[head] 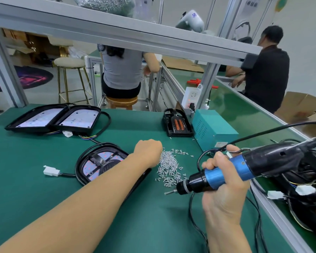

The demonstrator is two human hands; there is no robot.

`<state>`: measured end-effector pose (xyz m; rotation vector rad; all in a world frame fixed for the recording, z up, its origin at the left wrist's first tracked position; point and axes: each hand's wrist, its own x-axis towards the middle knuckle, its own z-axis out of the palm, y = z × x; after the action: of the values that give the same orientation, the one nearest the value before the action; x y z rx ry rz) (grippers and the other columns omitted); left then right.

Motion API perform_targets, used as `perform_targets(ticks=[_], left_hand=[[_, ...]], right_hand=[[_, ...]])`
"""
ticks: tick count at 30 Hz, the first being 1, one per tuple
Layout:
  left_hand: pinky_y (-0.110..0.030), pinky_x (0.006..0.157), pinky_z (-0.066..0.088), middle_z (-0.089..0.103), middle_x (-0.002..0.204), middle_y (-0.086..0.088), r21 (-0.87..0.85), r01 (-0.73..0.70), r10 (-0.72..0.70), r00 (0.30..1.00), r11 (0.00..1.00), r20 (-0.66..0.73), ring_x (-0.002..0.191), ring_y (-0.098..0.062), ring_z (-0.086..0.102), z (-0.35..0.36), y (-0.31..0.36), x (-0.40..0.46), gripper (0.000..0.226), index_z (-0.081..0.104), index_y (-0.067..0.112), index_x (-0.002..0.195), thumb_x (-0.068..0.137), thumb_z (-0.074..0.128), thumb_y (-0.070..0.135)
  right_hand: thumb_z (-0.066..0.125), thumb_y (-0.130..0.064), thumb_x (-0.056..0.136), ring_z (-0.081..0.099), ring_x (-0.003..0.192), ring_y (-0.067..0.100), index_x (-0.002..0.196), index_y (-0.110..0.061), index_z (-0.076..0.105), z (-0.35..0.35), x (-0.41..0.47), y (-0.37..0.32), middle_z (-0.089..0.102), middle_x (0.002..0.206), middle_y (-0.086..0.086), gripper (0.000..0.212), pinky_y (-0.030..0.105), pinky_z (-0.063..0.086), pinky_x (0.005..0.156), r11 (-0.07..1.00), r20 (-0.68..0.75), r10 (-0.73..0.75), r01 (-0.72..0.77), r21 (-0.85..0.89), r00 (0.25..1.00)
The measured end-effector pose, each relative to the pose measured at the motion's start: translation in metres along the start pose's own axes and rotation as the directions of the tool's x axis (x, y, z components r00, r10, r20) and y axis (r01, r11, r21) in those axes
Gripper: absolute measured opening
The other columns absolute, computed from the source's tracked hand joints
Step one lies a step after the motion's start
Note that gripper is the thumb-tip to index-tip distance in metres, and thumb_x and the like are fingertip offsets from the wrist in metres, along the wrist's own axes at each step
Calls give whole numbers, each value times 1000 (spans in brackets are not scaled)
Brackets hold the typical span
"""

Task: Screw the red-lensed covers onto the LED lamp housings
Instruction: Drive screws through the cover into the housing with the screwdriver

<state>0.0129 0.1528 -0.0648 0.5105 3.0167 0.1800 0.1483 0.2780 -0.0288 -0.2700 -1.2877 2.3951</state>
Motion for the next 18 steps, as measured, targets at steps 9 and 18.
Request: perform_targets(ticks=[9,18], left_hand=[[-32,88,34,69,96,-6,95,3,-3,1000,995,-1,88,-25,59,6,2,4,20,55,19,79,81,50,0],[-35,92,33,68,92,-7,152,-17,15,1000,988,13,93,-27,62,7,2,5,32,37,18,59,78,53,-2]], right_hand=[[49,-2,97,45,68,22,115,-10,42,-2,2,-4,44,78,10,21,36,36,78,999,-29,21,-20,28,999],[47,-3,97,43,65,19,113,-10,40,-2,5,0,42,75,8,19,31,36,70,999,-51,15,-13,37,999]])
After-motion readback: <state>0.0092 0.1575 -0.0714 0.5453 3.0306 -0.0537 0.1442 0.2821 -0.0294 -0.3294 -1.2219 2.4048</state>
